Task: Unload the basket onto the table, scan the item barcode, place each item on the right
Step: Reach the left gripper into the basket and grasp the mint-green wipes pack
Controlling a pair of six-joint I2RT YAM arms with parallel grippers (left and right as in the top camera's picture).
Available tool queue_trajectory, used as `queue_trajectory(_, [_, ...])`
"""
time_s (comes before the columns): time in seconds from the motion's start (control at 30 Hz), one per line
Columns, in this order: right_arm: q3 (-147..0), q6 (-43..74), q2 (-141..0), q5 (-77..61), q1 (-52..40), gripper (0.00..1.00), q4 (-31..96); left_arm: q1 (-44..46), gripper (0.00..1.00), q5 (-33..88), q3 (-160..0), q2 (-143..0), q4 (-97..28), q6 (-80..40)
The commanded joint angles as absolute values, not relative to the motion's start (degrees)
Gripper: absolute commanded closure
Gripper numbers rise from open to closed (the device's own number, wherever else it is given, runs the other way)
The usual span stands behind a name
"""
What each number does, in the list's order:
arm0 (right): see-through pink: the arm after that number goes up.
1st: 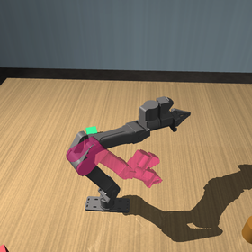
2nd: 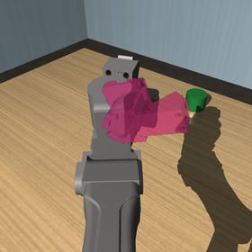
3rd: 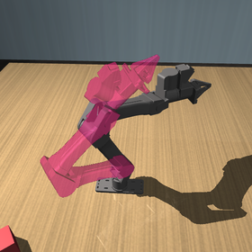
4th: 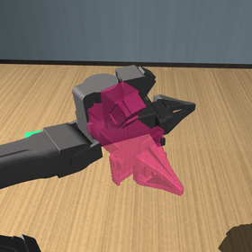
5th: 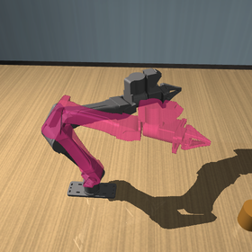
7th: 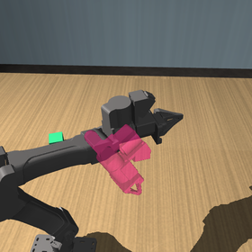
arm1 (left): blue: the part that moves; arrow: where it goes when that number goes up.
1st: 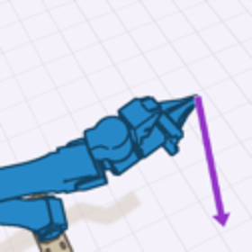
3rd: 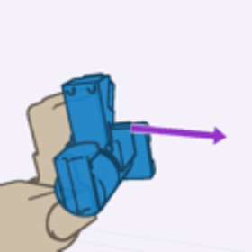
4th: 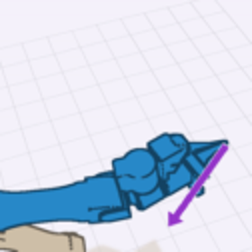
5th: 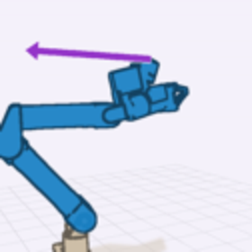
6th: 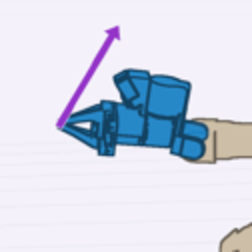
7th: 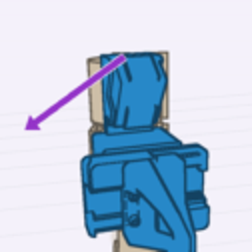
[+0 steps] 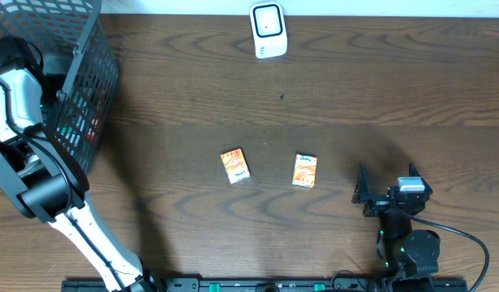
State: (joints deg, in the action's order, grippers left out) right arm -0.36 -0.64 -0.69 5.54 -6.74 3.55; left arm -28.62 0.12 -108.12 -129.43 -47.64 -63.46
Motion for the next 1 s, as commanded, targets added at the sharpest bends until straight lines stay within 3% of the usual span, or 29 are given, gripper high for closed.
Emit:
queue_trajectory(0.0, [-0.32, -0.93, -0.38, 5.50, -6.42, 0.01, 3.70, -28.60, 0.19, 0.23, -107.83, -131.74, -48.88, -64.82])
queue_trajectory(0.17, [-0.32, -0.91, -0.38, 5.48, -6.42, 0.01, 3.70, -28.60, 0.21, 0.21, -107.00, -131.85, -49.23, -64.82])
queue_trajectory(0.23, [-0.32, -0.93, -0.38, 5.50, -6.42, 0.01, 3.70, -28.60, 0.27, 0.21, -106.74, -132.03, -49.25, -64.79])
queue_trajectory(0.33, [-0.32, -0.91, -0.38, 5.48, -6.42, 0.01, 3.70, -28.60, 0.54, 0.25, -106.72, -131.98, -49.36, -64.07])
queue_trajectory(0.53, [-0.32, -0.93, -0.38, 5.50, -6.42, 0.01, 3.70, -28.86, 0.93, 0.45, -106.74, -130.15, -50.54, -62.96])
queue_trajectory(0.97, [-0.32, -0.93, -0.38, 5.50, -6.42, 0.01, 3.70, -29.63, 0.93, 0.32, -106.74, -108.81, -52.42, -61.52])
